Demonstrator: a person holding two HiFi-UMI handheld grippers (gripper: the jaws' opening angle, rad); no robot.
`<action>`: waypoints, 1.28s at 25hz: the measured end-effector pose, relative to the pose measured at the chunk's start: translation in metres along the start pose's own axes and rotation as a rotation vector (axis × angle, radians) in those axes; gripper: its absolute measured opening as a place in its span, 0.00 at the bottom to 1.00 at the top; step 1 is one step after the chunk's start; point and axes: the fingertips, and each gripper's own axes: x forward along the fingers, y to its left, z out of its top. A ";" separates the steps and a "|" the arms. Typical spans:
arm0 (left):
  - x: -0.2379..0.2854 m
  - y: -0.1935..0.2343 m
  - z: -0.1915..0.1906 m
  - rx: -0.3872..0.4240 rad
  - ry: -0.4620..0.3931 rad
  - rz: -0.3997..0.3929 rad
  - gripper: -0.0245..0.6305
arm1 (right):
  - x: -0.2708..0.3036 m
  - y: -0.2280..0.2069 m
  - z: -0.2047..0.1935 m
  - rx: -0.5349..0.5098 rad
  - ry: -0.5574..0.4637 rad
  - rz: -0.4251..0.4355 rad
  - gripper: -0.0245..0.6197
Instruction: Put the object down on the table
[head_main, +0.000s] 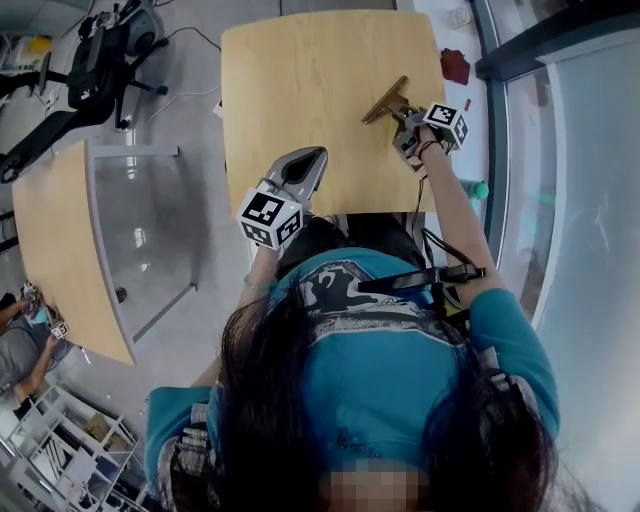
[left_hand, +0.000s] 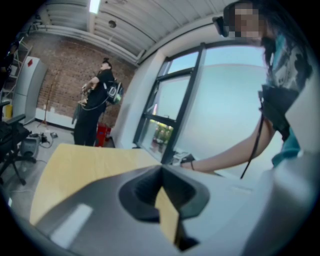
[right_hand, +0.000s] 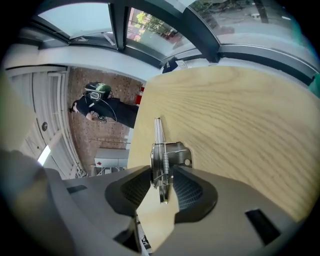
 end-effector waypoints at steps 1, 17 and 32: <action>-0.002 -0.001 0.000 0.002 -0.002 -0.002 0.04 | -0.003 0.001 0.000 0.006 -0.016 0.005 0.24; -0.062 -0.034 -0.018 0.045 -0.022 -0.151 0.04 | -0.144 0.058 -0.134 -0.188 -0.115 0.230 0.21; -0.118 -0.116 -0.069 0.035 -0.016 -0.272 0.04 | -0.244 0.032 -0.288 -0.169 -0.130 0.295 0.06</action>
